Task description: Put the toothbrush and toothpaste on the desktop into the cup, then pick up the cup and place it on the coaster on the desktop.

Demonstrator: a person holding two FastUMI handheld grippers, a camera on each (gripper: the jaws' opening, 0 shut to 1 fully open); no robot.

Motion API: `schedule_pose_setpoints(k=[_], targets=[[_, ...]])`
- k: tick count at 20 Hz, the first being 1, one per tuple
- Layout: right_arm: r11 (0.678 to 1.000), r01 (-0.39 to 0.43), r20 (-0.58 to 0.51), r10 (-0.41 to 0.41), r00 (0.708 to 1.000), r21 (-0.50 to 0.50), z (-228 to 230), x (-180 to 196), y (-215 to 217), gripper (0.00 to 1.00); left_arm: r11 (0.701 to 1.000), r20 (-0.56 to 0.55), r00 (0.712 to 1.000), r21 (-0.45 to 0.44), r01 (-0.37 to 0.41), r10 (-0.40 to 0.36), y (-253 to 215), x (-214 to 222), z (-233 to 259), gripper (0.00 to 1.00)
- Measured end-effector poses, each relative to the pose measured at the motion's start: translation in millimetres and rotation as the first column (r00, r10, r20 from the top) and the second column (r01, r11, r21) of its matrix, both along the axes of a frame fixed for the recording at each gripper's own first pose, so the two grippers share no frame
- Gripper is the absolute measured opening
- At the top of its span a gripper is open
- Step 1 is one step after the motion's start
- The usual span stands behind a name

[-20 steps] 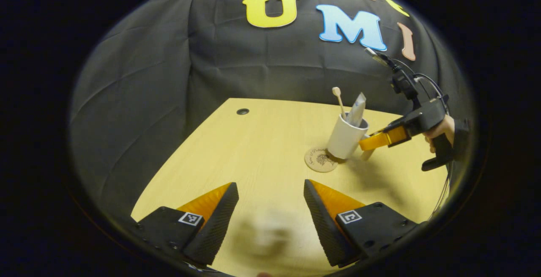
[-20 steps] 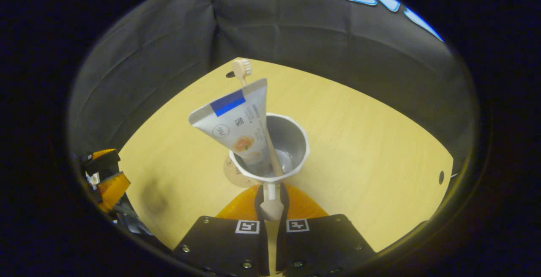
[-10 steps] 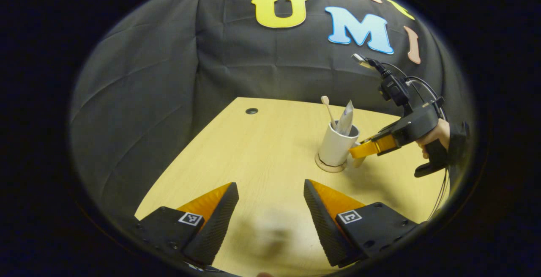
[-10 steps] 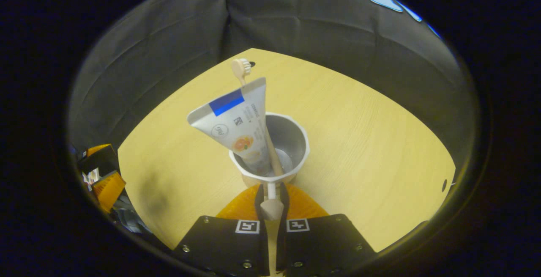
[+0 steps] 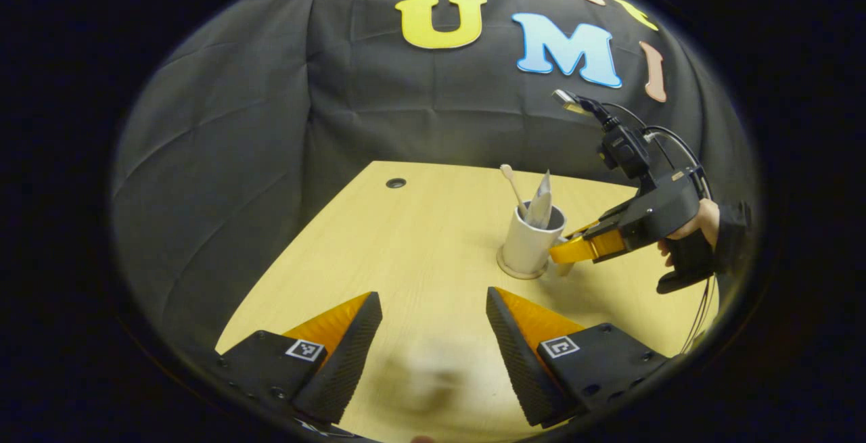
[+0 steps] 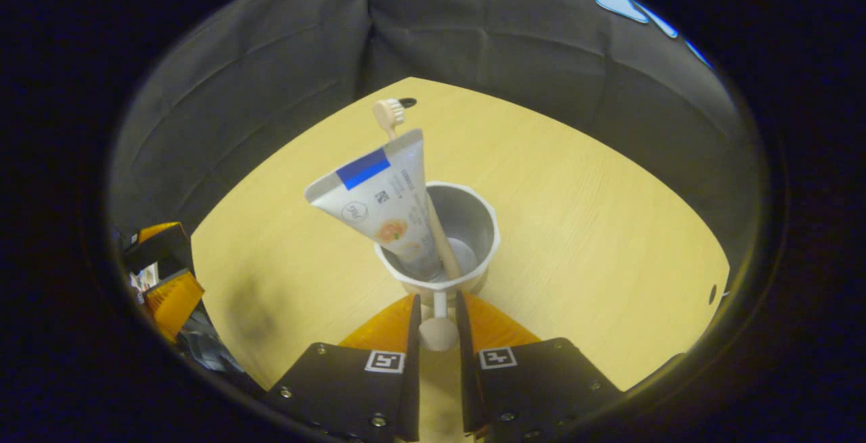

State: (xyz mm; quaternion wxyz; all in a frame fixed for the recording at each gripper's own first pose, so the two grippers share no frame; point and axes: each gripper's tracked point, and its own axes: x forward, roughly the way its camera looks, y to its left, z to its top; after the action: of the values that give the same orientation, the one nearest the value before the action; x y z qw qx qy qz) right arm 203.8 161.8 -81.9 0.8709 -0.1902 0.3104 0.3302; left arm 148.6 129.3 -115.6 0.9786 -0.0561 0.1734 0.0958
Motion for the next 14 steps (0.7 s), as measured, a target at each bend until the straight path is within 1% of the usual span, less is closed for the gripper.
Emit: schedule_pose_setpoints(k=[1,2,4,8,11,13,14], targets=[[1.000,0.005,-0.002,-0.005,1.000,0.026,5,-2,-1,0.25,1.000,0.005,1.000,0.000,0.003,-0.003,-1,0,3,1.00],[0.999,0.014,0.002,-0.014,1.000,0.043,12,-4,-3,0.29,1.000,0.011,1.000,0.000,0.007,-0.007,-2,1,6,1.00],[0.997,0.033,0.014,-0.034,0.999,0.070,22,-11,-10,0.29,1.000,0.023,0.999,0.007,0.022,-0.023,-8,2,15,1.00],[0.989,0.066,0.048,-0.073,0.996,0.133,45,-39,-29,0.29,0.997,0.066,0.995,0.032,0.076,-0.078,-24,12,41,1.00],[0.970,0.120,0.093,-0.142,0.985,0.209,69,-59,-46,0.29,0.991,0.106,0.985,0.048,0.128,-0.133,-46,20,64,1.00],[0.948,0.169,0.129,-0.209,0.969,0.270,90,-71,-60,0.29,0.986,0.134,0.977,0.055,0.158,-0.164,-59,24,82,1.00],[0.933,0.192,0.155,-0.247,0.957,0.305,100,-76,-66,0.29,0.983,0.152,0.972,0.059,0.172,-0.179,-65,26,92,1.00]])
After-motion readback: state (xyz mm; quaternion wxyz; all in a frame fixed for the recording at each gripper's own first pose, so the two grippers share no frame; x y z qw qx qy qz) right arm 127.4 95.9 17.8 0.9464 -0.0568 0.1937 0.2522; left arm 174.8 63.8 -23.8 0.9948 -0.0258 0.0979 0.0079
